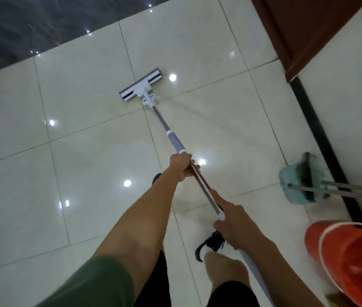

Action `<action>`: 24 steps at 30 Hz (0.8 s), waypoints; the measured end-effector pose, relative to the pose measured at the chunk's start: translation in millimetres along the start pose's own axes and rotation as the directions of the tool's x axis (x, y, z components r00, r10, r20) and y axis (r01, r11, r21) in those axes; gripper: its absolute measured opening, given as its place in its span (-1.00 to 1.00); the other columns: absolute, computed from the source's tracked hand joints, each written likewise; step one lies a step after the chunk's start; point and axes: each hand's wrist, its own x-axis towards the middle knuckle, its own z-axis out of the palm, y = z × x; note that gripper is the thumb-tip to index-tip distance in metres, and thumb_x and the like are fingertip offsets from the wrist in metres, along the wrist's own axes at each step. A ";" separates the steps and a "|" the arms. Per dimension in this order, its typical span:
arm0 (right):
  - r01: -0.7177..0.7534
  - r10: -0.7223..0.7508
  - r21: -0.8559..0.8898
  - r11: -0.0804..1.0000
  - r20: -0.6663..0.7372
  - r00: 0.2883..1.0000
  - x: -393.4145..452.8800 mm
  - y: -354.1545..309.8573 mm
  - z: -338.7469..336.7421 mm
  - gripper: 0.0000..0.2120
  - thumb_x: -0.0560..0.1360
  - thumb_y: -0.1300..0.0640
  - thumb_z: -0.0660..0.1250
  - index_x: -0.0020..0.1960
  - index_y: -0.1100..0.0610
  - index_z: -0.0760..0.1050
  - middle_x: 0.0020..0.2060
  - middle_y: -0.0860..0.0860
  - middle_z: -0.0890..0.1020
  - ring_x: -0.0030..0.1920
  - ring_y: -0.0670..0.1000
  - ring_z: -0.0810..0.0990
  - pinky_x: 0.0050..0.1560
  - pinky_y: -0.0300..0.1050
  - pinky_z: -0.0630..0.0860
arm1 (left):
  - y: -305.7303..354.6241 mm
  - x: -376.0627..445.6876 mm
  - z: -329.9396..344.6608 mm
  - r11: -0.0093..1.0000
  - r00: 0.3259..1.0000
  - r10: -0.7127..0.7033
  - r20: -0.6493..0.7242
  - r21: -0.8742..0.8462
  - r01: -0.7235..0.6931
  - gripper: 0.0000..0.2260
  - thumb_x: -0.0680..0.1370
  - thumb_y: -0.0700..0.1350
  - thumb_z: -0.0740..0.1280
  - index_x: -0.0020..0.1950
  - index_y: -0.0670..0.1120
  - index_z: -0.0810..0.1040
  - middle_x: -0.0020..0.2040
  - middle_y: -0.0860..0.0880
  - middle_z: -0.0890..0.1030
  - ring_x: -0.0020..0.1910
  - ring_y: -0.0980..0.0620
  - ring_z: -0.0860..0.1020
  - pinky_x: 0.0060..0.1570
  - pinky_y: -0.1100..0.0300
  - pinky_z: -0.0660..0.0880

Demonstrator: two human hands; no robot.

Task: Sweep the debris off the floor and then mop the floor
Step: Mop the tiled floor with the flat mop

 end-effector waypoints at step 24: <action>-0.080 0.084 -0.058 0.995 0.066 0.994 31.8 -66.4 -27.3 -0.15 0.53 0.31 0.25 0.47 -0.44 -0.03 -0.38 -0.07 0.40 -0.41 -0.14 0.39 -0.28 -0.34 0.47 | 59.6 16.4 -35.8 0.992 1.000 -0.027 -0.006 -0.127 0.026 -0.79 0.65 -0.20 0.29 0.24 -0.26 0.44 -0.15 -0.19 0.60 -0.35 -0.17 0.65 -0.27 -0.11 0.66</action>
